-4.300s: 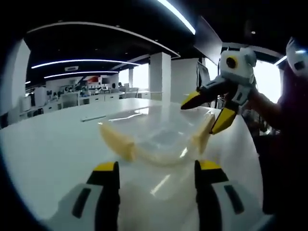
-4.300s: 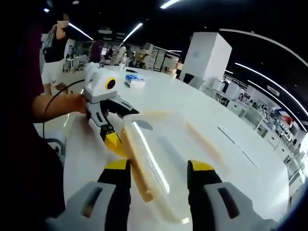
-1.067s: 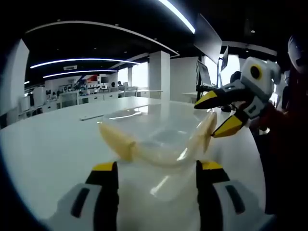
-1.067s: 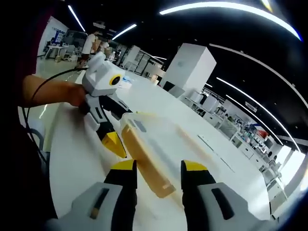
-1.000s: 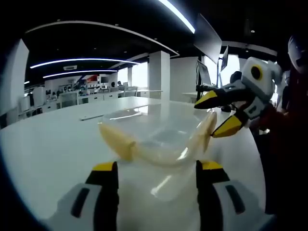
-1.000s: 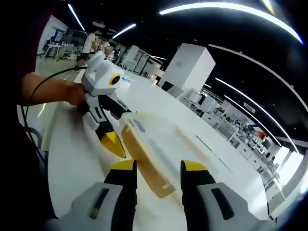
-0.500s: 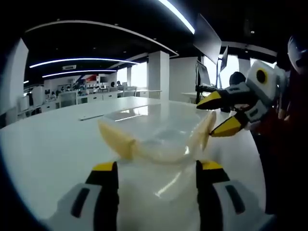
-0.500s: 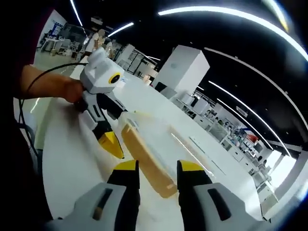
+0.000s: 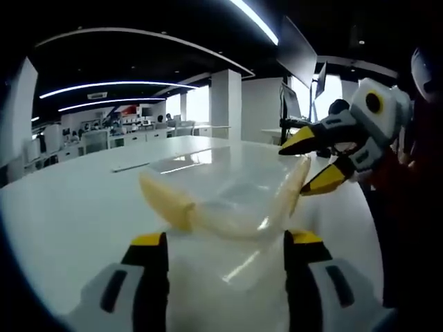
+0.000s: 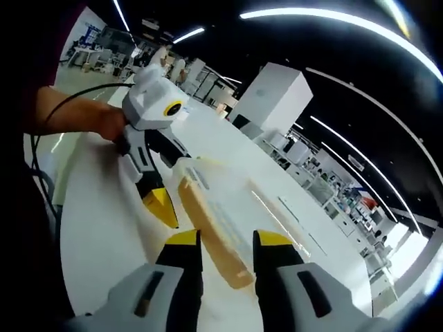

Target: Snap each plastic latch of the storage box into its locked position after aligning the lid with the box until every specified latch is closed and the lid sits flush.

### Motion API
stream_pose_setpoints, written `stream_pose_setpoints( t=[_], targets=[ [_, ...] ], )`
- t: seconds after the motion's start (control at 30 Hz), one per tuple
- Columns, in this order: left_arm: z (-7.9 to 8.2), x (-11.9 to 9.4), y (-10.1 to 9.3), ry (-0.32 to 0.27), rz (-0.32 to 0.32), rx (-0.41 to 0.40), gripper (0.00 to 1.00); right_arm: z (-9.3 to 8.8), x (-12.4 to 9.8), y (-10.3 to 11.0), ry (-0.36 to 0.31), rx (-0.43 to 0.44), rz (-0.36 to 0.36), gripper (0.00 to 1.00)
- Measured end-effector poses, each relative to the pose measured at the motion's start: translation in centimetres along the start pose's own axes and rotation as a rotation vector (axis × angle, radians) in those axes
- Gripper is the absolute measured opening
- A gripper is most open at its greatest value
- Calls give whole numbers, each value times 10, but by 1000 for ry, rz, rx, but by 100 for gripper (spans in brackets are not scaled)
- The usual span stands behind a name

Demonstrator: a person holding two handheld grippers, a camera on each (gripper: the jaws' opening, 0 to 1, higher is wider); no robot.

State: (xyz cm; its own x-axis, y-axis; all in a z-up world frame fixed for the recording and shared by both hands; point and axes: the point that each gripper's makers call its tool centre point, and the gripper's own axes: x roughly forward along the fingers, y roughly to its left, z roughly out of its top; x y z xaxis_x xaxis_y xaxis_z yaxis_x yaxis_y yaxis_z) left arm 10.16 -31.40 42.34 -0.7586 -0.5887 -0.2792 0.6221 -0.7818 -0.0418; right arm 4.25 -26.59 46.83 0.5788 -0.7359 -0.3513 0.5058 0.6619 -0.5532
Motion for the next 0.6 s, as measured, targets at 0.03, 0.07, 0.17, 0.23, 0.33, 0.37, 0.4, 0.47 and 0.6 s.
stream_pose_setpoints(
  t=[0.03,0.07,0.17,0.23,0.33,0.37,0.4,0.47,0.6],
  targets=[
    [0,1,0,-1,0,1,69,-7,2,-1,13,29,2,26],
    [-1,1,0,-2,-1,2,70,-9,4,-3,6,20,0,26],
    [-1,1,0,2,-6,8,70,-10,6,-4,14,22,-4,27],
    [-1,2,0,6,-6,13,71,-8,3,-3,6,-39,-23,26],
    [-1,2,0,8,-3,24,71,-6,1,0,-8,-35,-17,26],
    [0,1,-1,8,-1,27,71,-6,1,1,-8,-31,-16,26],
    [0,1,-1,7,0,29,71,-5,1,2,-8,-32,-16,26],
    [1,0,-2,5,2,35,71,-4,-1,3,-12,-22,-16,27],
    [2,-2,-3,3,4,47,71,-1,-4,5,-34,3,-9,26]
  ],
)
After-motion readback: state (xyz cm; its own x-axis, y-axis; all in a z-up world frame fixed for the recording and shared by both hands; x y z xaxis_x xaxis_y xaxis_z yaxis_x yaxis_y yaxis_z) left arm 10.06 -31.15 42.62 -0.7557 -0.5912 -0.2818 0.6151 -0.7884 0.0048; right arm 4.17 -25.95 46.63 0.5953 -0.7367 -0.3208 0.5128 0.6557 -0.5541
